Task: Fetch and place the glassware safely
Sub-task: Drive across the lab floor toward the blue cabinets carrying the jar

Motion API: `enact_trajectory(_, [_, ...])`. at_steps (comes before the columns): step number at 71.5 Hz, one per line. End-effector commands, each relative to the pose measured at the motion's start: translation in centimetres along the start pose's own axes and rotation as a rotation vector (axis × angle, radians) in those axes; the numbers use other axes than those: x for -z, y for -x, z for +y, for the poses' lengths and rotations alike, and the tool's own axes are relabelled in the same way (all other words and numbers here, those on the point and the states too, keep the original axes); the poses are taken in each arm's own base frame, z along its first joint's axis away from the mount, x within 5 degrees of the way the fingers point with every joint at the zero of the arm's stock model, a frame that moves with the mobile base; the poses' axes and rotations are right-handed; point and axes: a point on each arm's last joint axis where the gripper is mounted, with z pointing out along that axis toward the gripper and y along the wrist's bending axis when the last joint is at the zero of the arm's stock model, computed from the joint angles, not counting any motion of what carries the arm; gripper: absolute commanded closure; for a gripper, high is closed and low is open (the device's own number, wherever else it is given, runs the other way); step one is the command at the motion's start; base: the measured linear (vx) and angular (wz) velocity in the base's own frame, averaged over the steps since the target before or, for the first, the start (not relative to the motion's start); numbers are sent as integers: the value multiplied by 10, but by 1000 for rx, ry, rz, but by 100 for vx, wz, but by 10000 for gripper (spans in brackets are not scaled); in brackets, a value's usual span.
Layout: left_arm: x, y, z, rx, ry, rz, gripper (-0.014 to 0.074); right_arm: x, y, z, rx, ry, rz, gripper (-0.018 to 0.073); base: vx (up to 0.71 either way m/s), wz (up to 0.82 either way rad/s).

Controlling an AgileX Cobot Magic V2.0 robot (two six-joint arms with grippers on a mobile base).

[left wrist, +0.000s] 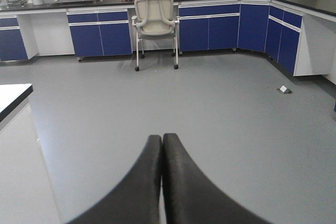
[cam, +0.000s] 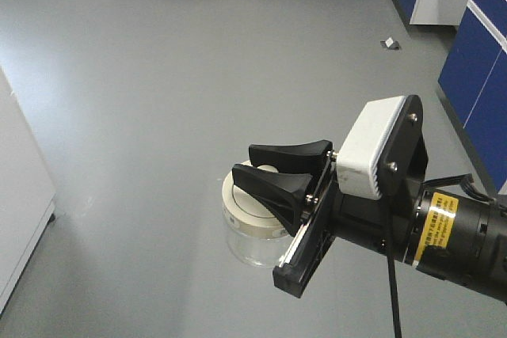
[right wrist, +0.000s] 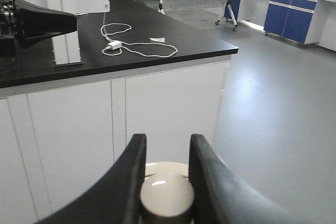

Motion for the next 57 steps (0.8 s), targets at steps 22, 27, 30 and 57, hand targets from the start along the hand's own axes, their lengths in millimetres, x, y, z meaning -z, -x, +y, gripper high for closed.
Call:
enact_trajectory(22, [0, 15, -1, 18, -8, -96, 603, 4, 21, 3, 2, 31, -113, 559, 45, -1])
enact_trajectory(27, [0, 15, -1, 18, -8, -96, 603, 4, 21, 3, 2, 31, -113, 559, 47, 1])
enact_trajectory(30, [0, 15, -1, 18, -8, -96, 603, 4, 21, 3, 2, 31, -113, 559, 47, 1])
enact_trajectory(57, [0, 15, -1, 18, -8, -96, 603, 4, 21, 3, 2, 30, -111, 559, 48, -2])
